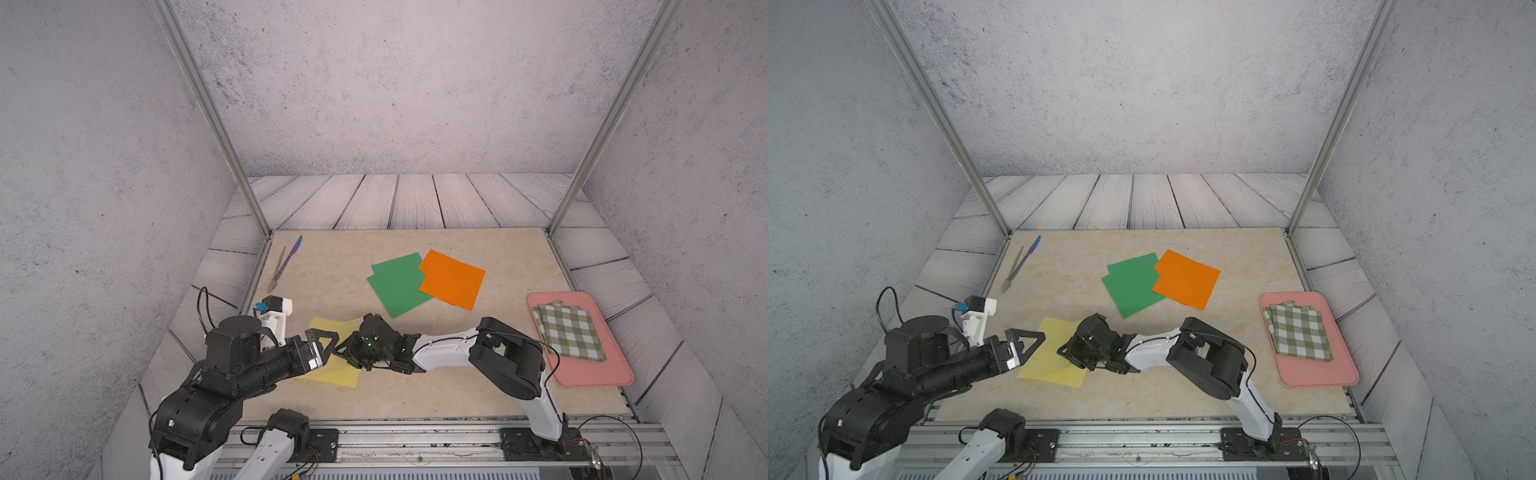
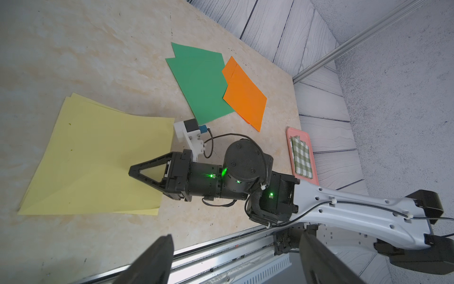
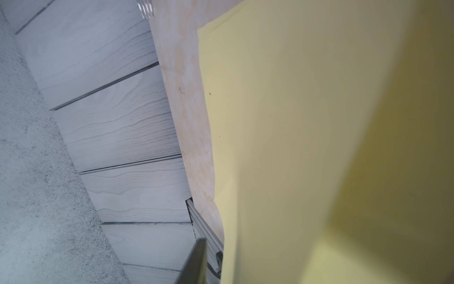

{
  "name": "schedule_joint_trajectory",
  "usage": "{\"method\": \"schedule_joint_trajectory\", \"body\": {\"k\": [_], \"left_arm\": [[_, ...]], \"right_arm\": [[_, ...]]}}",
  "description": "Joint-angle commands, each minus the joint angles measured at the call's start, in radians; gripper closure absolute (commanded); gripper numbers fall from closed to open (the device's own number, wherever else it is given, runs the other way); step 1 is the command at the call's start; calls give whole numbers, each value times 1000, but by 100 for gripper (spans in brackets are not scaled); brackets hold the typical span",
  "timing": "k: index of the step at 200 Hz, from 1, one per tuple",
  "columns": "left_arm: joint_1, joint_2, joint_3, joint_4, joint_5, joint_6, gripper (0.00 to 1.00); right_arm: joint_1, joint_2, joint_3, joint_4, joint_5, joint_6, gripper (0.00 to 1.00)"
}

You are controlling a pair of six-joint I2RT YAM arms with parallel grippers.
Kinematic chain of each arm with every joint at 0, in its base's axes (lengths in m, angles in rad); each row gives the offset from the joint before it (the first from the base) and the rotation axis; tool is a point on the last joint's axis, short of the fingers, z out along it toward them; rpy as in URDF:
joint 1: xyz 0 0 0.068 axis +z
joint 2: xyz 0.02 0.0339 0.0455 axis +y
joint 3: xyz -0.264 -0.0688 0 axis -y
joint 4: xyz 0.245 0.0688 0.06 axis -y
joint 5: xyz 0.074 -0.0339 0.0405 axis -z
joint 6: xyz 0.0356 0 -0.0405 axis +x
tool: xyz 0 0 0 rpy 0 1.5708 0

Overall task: Sort the scattered colored papers by color
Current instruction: Place the colored paper.

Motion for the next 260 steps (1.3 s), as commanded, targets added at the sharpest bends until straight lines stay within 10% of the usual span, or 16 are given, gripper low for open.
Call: {"method": "schedule_joint_trajectory", "body": {"k": [1, 133, 260], "left_arm": [[7, -14, -13, -7, 1, 3, 13], [7, -31, -90, 43, 11, -16, 13], [6, 16, -200, 221, 27, -57, 12]], "right_arm": [[4, 30, -3, 9, 6, 15, 64], [59, -165, -242, -31, 49, 102, 30], [70, -464, -326, -566, 112, 49, 25]]}}
